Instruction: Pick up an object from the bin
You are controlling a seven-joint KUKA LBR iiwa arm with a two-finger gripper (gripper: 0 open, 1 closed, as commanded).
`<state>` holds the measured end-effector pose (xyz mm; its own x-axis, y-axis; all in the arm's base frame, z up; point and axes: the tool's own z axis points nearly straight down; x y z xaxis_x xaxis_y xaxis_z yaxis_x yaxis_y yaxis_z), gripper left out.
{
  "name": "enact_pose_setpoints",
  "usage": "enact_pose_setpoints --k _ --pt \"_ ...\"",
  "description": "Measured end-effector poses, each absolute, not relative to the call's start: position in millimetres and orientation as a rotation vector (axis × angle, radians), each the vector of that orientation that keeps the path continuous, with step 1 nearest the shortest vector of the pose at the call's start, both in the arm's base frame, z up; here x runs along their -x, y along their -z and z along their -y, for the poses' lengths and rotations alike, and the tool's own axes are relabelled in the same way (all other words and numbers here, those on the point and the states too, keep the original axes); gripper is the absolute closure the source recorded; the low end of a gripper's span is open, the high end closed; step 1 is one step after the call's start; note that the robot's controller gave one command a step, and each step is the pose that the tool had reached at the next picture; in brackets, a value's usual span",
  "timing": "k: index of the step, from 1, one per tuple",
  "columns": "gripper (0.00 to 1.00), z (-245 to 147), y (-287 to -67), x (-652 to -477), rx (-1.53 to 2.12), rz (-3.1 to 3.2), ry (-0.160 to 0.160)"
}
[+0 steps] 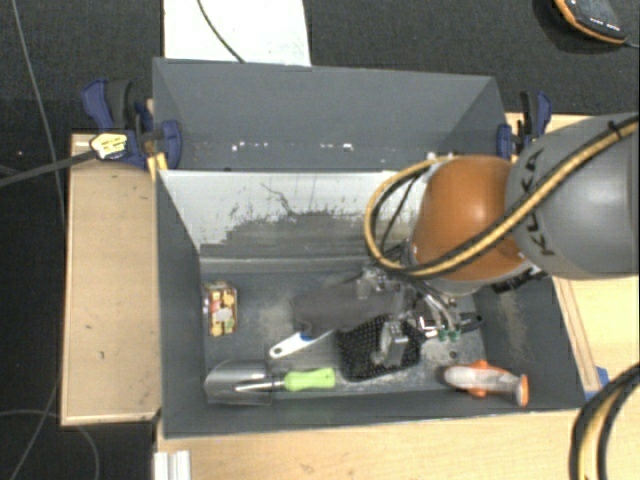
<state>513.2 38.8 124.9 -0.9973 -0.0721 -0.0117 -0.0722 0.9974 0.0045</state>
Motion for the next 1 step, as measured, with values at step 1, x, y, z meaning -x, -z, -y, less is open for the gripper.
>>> enact_pose_setpoints --k 1 --pt "0.00 -22.2 -78.5 -487.0 0.453 -3.082 -0.007"
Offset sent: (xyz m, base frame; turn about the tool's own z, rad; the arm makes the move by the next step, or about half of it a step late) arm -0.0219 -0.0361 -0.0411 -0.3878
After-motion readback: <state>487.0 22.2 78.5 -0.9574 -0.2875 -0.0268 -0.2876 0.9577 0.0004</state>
